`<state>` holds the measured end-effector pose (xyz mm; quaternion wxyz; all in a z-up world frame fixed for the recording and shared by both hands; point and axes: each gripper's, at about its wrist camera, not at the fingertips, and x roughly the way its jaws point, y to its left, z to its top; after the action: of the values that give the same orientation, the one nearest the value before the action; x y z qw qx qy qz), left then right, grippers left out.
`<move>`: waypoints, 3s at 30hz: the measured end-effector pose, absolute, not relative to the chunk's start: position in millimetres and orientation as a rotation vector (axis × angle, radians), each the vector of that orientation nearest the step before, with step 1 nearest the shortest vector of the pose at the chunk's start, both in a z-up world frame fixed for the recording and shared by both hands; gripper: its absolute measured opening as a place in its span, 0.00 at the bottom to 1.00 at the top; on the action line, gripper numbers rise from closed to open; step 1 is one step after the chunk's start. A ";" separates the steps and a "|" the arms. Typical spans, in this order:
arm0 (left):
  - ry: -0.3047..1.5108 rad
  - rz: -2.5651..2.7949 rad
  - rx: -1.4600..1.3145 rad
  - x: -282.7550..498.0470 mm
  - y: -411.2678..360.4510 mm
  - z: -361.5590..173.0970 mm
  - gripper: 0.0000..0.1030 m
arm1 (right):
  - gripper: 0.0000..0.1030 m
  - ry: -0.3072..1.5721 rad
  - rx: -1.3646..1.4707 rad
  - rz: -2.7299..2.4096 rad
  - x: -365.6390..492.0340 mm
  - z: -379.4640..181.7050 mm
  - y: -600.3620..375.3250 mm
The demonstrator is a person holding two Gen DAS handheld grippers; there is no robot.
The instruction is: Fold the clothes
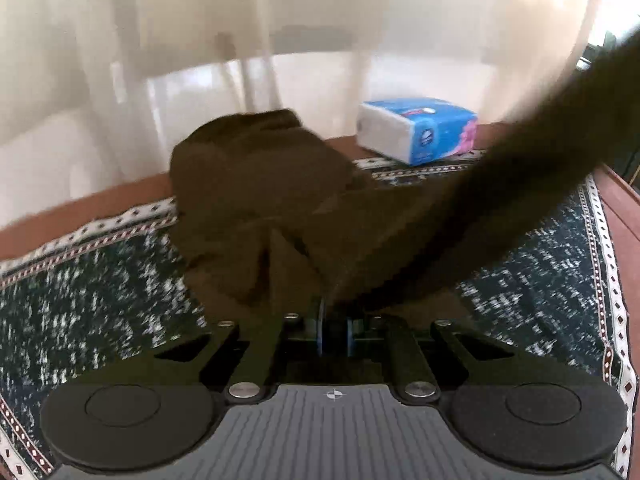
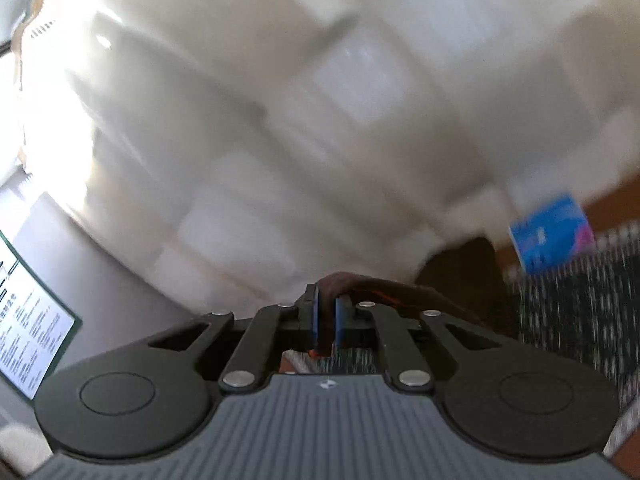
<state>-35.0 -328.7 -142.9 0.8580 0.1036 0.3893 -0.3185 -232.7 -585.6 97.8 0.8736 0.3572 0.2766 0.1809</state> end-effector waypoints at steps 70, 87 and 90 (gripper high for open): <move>1.124 -0.690 -0.085 -171.3 -278.5 -142.8 0.02 | 0.44 1.034 0.522 0.345 -230.2 -153.8 -634.2; 0.834 -0.530 -0.074 -99.9 -279.7 -92.8 0.45 | 0.43 0.929 0.544 0.399 -68.7 -179.1 -665.5; 0.813 -0.518 -0.015 -69.3 -295.0 -102.2 0.47 | 0.43 0.943 0.627 0.344 -51.5 -191.6 -671.5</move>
<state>-69.3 -295.0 -102.2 0.8860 -0.0072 0.3910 -0.2491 -51.5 -671.5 -191.6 0.8300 0.2957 0.4443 0.1620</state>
